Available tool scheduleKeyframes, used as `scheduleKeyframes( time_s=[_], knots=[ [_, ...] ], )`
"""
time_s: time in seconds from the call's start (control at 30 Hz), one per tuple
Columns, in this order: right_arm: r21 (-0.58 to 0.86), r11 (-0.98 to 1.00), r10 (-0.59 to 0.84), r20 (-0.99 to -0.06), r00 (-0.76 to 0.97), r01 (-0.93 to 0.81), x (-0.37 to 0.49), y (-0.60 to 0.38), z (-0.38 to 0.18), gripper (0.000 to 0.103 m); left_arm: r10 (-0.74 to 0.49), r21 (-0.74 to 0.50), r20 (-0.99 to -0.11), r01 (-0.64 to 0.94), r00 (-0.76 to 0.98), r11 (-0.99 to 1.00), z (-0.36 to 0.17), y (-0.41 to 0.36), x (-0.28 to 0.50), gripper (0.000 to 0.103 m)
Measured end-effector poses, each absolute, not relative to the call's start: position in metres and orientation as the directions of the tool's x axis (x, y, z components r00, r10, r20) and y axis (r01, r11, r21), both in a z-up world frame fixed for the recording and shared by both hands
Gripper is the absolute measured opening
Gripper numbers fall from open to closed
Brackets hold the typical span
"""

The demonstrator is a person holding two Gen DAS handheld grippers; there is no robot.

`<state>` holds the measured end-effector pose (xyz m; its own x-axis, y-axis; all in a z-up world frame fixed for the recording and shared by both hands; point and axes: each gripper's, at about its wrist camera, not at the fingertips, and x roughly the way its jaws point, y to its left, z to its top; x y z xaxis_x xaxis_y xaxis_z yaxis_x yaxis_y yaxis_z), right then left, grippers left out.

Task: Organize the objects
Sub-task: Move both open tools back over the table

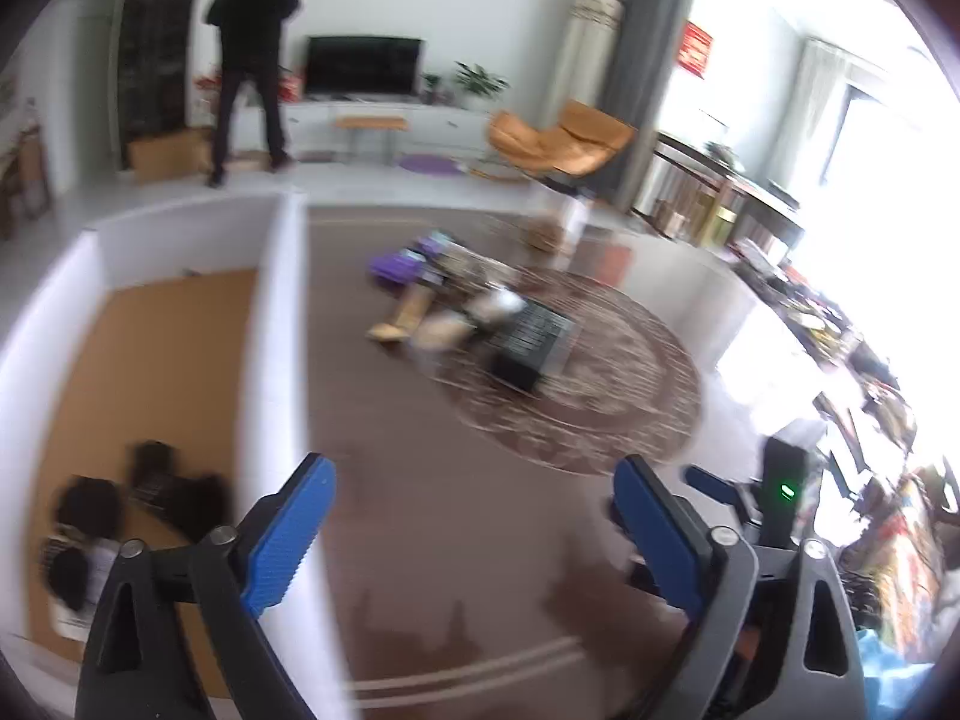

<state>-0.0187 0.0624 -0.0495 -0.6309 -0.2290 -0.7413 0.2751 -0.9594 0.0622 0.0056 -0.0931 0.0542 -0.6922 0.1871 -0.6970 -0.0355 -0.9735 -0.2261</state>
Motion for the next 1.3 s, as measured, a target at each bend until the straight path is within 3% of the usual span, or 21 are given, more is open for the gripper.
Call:
scheduleKeyframes(
  time_s=[0.13,0.3,0.6,0.8,1.3],
  knots=[
    [0.043,-0.982,-0.152,-0.759,-0.633,0.184,-0.029,0.085,-0.051,0.094,0.238,-0.258,-0.758,-0.056,-0.607,-0.965,0.016,-0.042,-0.01,0.097],
    [0.034,-0.998,-0.062,-0.808,-0.586,0.058,-0.034,0.12,-0.061,0.095,0.125,-0.152,-0.804,-0.003,-0.581,-0.988,-0.02,-0.036,-0.014,0.097],
    [0.006,-0.998,-0.042,-0.815,-0.578,0.064,-0.034,0.118,-0.063,0.097,0.02,-0.052,-0.838,0.043,-0.546,-0.998,-0.055,-0.055,-0.045,0.097],
    [-0.006,-0.998,-0.034,-0.821,-0.57,0.068,-0.038,0.114,-0.069,0.103,0.018,-0.054,-0.846,0.052,-0.532,-0.997,-0.067,-0.055,-0.06,0.097],
    [-0.006,-0.998,-0.033,-0.82,-0.571,0.067,-0.038,0.115,-0.069,0.103,-0.033,-0.008,-0.829,0.071,-0.559,-0.997,-0.073,-0.056,-0.069,0.103]
  ],
)
